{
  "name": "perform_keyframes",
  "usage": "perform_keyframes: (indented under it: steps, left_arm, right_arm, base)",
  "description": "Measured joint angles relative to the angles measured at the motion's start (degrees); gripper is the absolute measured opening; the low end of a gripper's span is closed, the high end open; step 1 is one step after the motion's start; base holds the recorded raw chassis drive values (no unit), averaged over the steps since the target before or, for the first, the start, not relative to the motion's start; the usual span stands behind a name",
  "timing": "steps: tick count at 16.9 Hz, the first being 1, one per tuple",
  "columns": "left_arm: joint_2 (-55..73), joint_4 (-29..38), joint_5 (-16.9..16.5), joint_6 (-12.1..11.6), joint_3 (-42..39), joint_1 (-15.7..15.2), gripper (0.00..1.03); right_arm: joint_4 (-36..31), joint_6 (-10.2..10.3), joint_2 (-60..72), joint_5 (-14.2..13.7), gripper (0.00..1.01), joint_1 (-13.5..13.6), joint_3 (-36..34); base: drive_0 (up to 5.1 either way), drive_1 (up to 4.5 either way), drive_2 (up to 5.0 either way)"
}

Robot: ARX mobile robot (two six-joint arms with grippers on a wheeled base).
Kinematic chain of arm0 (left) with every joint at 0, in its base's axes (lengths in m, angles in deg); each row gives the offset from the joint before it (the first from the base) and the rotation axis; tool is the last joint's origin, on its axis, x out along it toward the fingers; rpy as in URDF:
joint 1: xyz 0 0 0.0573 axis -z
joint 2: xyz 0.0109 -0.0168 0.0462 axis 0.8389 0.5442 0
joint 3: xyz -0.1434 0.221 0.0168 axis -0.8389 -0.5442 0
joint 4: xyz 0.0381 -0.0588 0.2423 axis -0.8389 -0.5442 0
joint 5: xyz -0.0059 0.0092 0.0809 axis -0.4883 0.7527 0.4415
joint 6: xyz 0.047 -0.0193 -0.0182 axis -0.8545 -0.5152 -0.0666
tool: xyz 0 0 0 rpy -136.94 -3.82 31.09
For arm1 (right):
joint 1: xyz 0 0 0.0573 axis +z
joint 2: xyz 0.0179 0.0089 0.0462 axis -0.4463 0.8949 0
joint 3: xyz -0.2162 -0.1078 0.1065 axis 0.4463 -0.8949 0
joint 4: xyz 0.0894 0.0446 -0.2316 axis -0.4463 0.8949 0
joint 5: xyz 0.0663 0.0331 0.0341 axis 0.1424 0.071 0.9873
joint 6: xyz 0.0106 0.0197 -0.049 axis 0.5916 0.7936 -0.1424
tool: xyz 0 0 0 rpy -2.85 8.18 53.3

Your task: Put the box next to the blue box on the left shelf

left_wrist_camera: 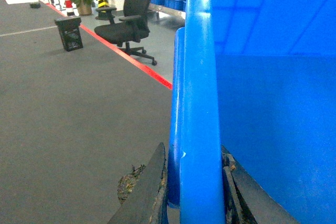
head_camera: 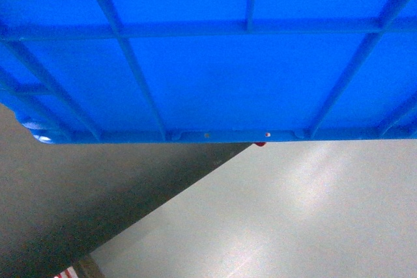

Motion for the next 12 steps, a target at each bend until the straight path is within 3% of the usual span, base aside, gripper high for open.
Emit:
perform_keyframes:
  steps: [12]
  left_arm:
    - [0.0,0.0,0.02,-0.09,0.0,0.0,0.19]
  right_arm:
    - [0.0,-0.13,0.0,0.0,0.16,0.0,0.0]
  base:
    - [-1.5,-1.54,-1.5]
